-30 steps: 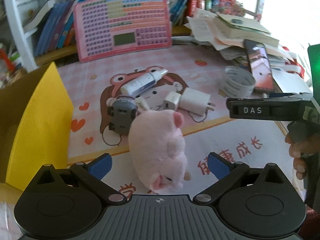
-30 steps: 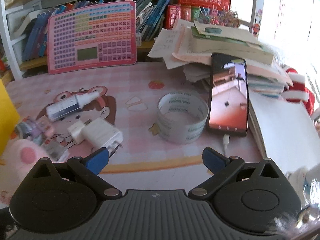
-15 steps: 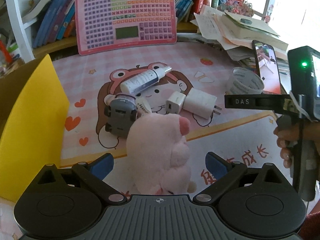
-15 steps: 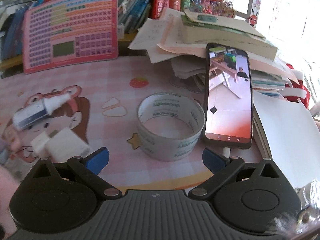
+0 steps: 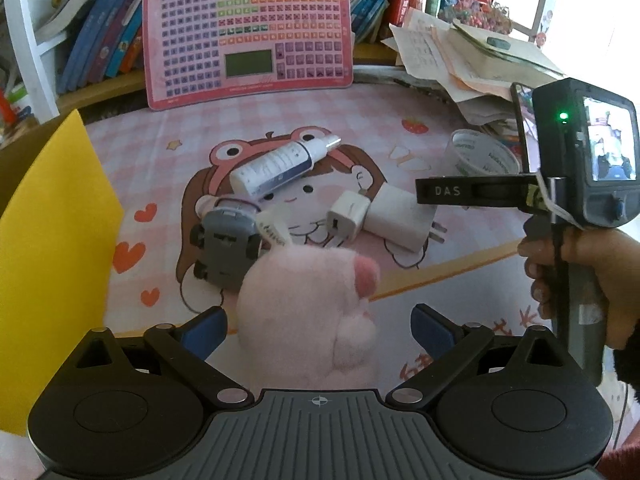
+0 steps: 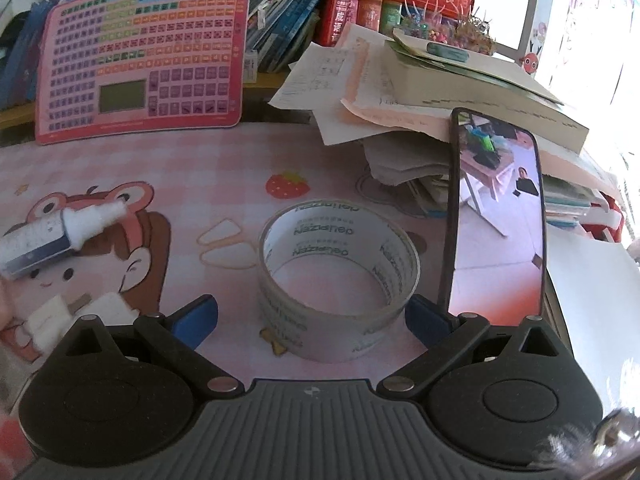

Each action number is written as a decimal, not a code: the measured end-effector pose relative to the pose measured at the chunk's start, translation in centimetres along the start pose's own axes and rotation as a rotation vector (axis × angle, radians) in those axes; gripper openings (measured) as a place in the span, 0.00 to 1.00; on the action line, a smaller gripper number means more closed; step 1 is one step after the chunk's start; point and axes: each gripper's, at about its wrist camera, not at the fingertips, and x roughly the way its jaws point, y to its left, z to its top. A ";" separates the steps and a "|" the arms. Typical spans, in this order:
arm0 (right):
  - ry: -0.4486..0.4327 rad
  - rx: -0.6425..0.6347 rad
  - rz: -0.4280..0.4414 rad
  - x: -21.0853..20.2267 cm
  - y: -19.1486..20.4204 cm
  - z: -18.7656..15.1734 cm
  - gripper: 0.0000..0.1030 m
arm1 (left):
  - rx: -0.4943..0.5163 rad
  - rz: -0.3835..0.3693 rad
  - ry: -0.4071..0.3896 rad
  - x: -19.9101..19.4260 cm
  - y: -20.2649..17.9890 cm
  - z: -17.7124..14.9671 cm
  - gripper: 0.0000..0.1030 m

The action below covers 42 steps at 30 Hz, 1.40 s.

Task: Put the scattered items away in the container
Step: 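Grasp the pink plush pig with the left tool while the right tool grasps the clear tape roll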

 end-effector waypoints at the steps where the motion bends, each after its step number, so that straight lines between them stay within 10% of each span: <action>1: 0.000 0.004 -0.003 0.3 0.0 0.2 0.98 | -0.005 0.001 0.001 0.1 0.0 0.0 0.96; 17: 0.021 0.051 -0.001 2.9 -0.6 2.2 0.98 | -0.080 0.023 0.054 1.4 0.8 -0.6 0.69; 22: 0.015 0.022 0.022 2.8 -0.7 2.2 0.82 | -0.078 0.002 0.048 1.1 1.0 -0.6 0.62; 42: 0.032 -0.012 0.118 -5.3 1.1 -0.6 0.82 | -0.093 -0.042 -0.023 -4.3 3.2 -2.5 0.61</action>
